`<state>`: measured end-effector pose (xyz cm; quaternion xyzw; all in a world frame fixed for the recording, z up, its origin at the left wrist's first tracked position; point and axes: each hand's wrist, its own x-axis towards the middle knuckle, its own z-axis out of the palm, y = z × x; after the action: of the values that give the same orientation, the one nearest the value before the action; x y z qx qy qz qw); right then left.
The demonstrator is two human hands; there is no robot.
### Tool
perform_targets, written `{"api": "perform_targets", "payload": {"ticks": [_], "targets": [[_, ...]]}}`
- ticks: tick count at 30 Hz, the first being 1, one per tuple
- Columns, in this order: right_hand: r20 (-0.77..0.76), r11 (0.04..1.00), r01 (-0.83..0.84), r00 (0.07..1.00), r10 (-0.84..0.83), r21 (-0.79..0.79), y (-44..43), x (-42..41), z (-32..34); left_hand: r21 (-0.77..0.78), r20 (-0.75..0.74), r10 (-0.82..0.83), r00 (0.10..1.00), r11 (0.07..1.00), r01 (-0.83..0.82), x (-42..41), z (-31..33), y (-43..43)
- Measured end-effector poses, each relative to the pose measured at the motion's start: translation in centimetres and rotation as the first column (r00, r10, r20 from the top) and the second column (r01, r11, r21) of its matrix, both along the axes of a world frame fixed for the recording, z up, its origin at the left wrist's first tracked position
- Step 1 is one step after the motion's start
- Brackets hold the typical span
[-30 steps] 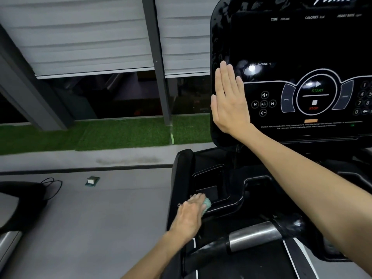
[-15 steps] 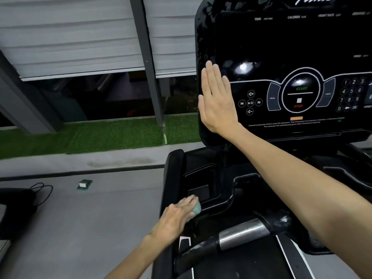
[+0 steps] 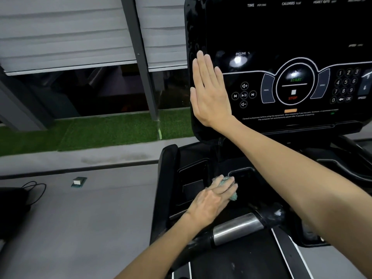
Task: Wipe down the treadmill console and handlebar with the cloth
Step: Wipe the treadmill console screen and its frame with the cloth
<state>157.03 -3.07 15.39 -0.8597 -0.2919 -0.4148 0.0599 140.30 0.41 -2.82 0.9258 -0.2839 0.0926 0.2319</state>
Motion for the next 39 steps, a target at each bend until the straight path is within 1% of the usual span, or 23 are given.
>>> {"api": "perform_targets", "payload": {"ticks": [3, 5, 9, 12, 17, 22, 24, 26, 27, 28, 29, 31, 32, 34, 35, 36, 38, 39], "targets": [[0.001, 1.000, 0.003, 1.000, -0.003, -0.006, 0.0, 0.0, 0.1, 0.001, 0.008, -0.011, 1.000, 1.000, 0.011, -1.2, -0.2, 1.0], [0.000, 1.000, 0.006, 1.000, -0.006, -0.007, 0.0, -0.1, 0.1, 0.031, 0.028, -0.017, 0.999, 0.999, 0.016, -2.4, -0.6, 2.9], [0.014, 1.000, 0.008, 1.000, -0.008, 0.002, 0.1, -0.1, 0.0, 0.085, 0.064, 0.055, 0.996, 0.995, -0.060, -5.7, -1.9, 9.2], [0.014, 1.000, 0.005, 1.000, -0.005, 0.014, 0.1, -0.1, 0.0, 0.126, 0.055, 0.065, 0.996, 0.990, -0.071, -6.6, -2.2, 10.8], [0.016, 1.000, 0.003, 1.000, -0.003, 0.019, 0.1, -0.1, -0.1, 0.145, 0.076, 0.037, 0.996, 0.988, -0.048, -3.8, -1.2, 6.5], [0.024, 1.000, -0.005, 1.000, 0.004, 0.019, 0.0, 0.0, -0.1, 0.139, -0.006, 0.013, 1.000, 0.990, -0.012, 0.4, 0.1, 0.7], [0.022, 1.000, -0.007, 1.000, 0.006, 0.016, 0.0, 0.1, -0.1, 0.145, 0.026, 0.067, 0.997, 0.987, -0.070, 2.1, 1.2, -0.5], [0.014, 1.000, -0.011, 1.000, 0.011, 0.015, -0.1, 0.1, -0.2, 0.172, -0.012, 0.172, 0.985, 0.971, -0.167, 3.8, 2.3, -1.1], [0.014, 1.000, -0.011, 1.000, 0.011, 0.014, -0.1, 0.0, -0.2, 0.213, -0.014, 0.210, 0.978, 0.956, -0.202, 4.6, 2.6, -1.1], [0.014, 1.000, -0.013, 1.000, 0.013, 0.012, -0.1, 0.0, -0.1, 0.200, 0.000, 0.234, 0.972, 0.953, -0.229, 5.1, 2.6, -1.2], [0.008, 1.000, -0.016, 1.000, 0.016, 0.011, -0.1, 0.0, 0.0, 0.190, 0.012, 0.229, 0.973, 0.955, -0.228, 5.2, 2.5, -1.2], [0.003, 1.000, -0.012, 1.000, 0.012, 0.011, -0.1, 0.0, -0.1, 0.260, 0.024, 0.197, 0.980, 0.946, -0.196, 4.8, 2.1, -1.3], [0.006, 1.000, -0.010, 1.000, 0.010, 0.008, -0.1, 0.0, -0.1, 0.271, 0.041, 0.188, 0.981, 0.943, -0.192, 4.6, 1.8, -1.5], [0.004, 1.000, -0.014, 1.000, 0.014, 0.000, -0.1, 0.1, -0.1, 0.263, 0.082, 0.182, 0.980, 0.944, -0.198, 4.3, 1.9, -1.7], [-0.001, 1.000, -0.019, 1.000, 0.019, -0.004, -0.1, 0.1, -0.1, 0.270, 0.066, 0.181, 0.981, 0.944, -0.192, 4.4, 2.5, -1.7], [-0.008, 1.000, -0.025, 1.000, 0.025, -0.005, -0.1, 0.1, -0.1, 0.271, 0.001, 0.172, 0.985, 0.948, -0.165, 4.7, 2.9, -1.6], [-0.031, 0.999, -0.045, 0.999, 0.045, -0.011, -0.3, 0.1, 0.1, 0.236, -0.095, 0.149, 0.984, 0.964, -0.123, 5.0, 3.5, -1.2], [-0.047, 0.998, -0.060, 0.997, 0.059, -0.018, -0.4, 0.1, 0.3, 0.216, -0.117, 0.145, 0.983, 0.969, -0.117, 5.1, 3.8, -1.2]]}}
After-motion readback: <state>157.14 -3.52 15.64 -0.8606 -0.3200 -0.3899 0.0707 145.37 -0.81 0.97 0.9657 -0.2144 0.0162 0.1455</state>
